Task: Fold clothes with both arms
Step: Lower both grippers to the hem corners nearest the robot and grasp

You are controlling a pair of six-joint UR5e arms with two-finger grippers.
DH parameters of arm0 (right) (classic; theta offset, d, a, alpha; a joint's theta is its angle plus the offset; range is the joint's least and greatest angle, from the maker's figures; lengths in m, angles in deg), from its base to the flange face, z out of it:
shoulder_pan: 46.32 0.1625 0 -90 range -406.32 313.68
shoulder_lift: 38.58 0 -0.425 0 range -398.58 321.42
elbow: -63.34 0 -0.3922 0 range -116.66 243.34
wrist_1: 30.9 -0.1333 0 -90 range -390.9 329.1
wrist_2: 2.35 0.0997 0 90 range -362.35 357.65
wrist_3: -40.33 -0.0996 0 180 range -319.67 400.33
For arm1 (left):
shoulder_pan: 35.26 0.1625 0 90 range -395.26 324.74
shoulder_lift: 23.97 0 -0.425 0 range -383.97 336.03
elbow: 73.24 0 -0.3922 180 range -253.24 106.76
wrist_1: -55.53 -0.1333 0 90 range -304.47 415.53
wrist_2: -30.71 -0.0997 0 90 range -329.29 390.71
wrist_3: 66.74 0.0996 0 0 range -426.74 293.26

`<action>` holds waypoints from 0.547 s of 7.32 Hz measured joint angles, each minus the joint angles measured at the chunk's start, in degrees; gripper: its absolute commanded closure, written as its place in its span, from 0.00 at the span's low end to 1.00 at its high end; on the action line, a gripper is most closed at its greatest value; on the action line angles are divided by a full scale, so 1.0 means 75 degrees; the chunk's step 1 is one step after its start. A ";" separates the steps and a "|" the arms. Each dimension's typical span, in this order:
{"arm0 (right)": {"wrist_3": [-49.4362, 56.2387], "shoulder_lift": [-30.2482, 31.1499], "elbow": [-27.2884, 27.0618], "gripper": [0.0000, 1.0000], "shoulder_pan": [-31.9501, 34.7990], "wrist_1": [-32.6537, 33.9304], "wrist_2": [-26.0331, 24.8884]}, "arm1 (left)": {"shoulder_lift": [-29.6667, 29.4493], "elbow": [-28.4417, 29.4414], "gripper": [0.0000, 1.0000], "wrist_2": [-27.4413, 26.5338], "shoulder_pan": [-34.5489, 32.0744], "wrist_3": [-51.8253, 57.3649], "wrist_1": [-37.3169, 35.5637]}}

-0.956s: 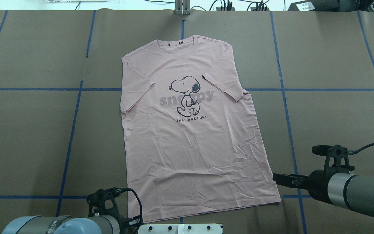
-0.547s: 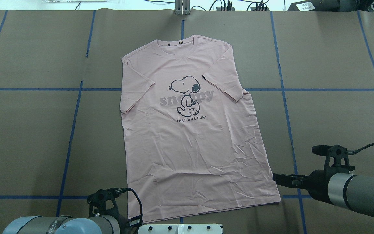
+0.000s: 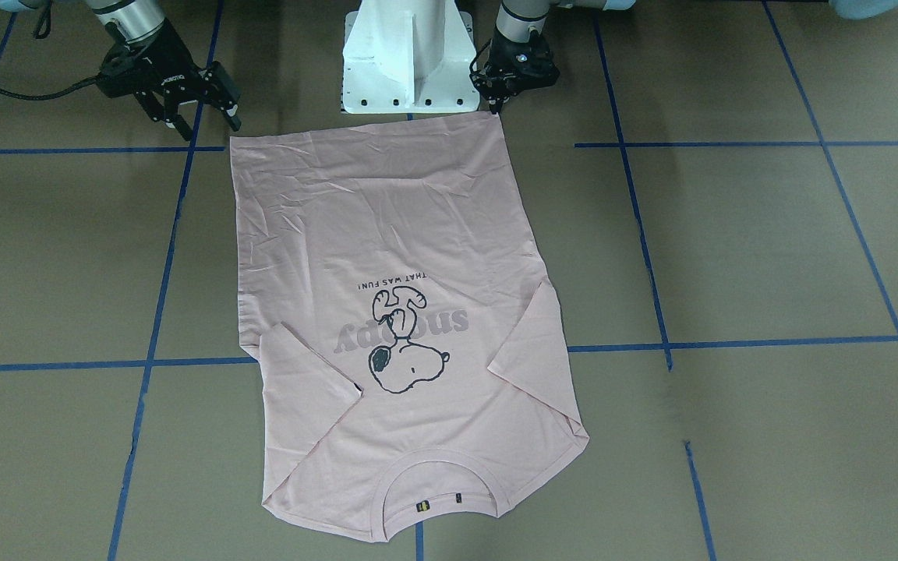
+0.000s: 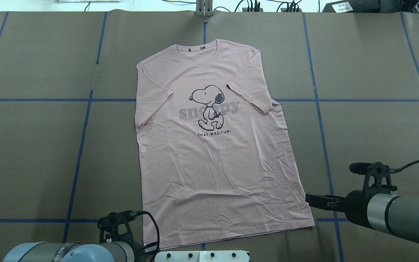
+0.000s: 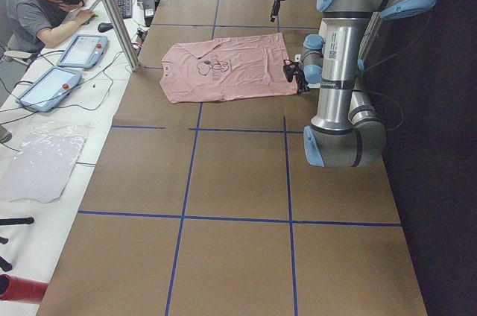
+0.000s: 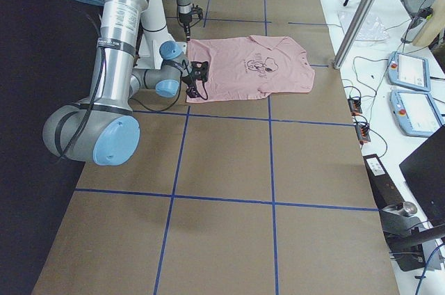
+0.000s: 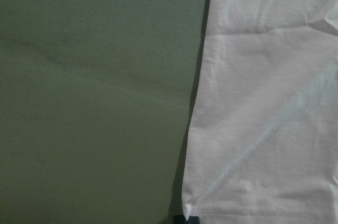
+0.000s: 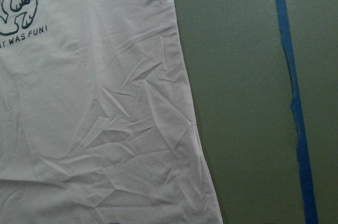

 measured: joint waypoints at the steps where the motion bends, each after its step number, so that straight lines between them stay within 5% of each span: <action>1: 0.0000 0.0000 0.0000 0.16 0.0000 0.0000 -0.0008 | 0.0000 -0.0051 1.00 0.0005 -0.0009 0.0003 -0.0002; 4: -0.0042 -0.0025 0.0002 0.30 -0.0047 0.0087 -0.0129 | -0.0003 -0.0459 1.00 0.0035 -0.0038 0.0276 -0.0061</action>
